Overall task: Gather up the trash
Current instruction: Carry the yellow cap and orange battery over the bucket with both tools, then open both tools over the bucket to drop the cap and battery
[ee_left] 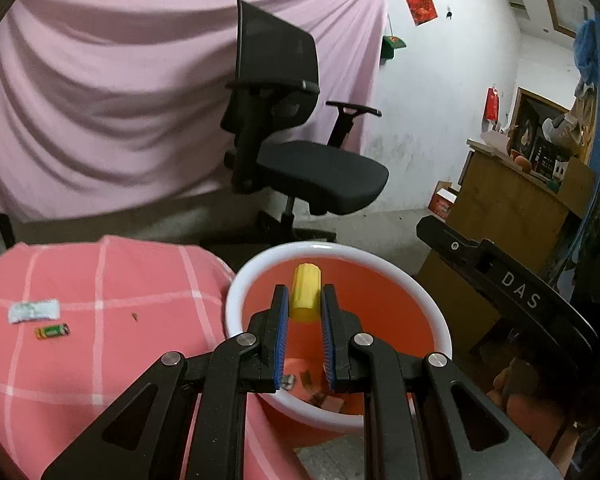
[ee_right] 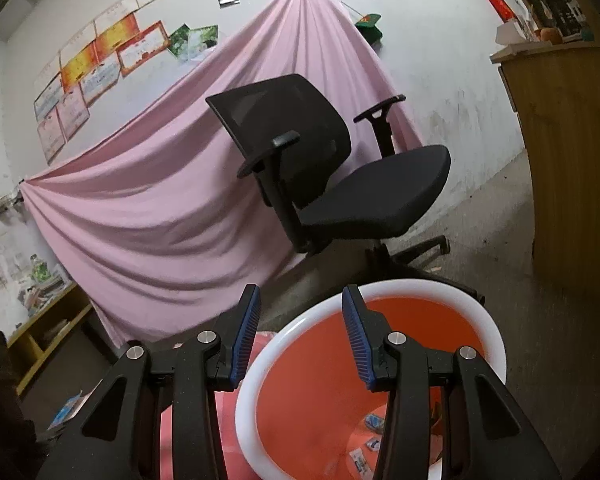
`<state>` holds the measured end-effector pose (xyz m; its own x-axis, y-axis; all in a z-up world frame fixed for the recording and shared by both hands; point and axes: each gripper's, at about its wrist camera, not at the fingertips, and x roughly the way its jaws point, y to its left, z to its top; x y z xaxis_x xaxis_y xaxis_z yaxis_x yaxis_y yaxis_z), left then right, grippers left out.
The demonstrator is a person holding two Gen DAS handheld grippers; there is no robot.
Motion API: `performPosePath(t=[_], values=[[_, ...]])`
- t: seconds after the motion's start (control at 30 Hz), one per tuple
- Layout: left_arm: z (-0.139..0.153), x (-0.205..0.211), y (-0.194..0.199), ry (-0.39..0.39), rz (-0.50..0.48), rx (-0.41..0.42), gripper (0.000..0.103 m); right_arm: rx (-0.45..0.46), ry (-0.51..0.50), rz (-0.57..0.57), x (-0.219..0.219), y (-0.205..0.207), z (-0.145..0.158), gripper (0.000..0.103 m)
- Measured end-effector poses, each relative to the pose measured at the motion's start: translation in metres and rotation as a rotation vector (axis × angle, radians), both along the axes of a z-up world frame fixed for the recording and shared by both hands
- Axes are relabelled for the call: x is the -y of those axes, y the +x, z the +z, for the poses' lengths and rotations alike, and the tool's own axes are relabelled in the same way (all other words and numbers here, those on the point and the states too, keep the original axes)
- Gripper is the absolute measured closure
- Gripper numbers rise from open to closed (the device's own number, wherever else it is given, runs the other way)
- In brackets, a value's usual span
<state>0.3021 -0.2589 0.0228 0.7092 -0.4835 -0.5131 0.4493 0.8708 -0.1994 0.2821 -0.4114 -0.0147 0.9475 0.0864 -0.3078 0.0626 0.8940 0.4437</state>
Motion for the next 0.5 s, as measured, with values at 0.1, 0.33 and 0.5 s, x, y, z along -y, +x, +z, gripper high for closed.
performPosePath(t=[0.1, 0.33, 0.5], values=[[-0.002, 0.002, 0.006, -0.011, -0.006, -0.031, 0.09, -0.024, 0.005, 0.006, 0.001, 0.003, -0.003, 0.062], [-0.006, -0.002, 0.012, -0.023, -0.005, -0.083, 0.07, -0.046, 0.006, 0.002, 0.003, 0.005, -0.006, 0.062], [-0.005, -0.012, 0.012, -0.016, 0.014, -0.082, 0.07, -0.052, 0.011, 0.004, 0.003, 0.005, -0.006, 0.061]])
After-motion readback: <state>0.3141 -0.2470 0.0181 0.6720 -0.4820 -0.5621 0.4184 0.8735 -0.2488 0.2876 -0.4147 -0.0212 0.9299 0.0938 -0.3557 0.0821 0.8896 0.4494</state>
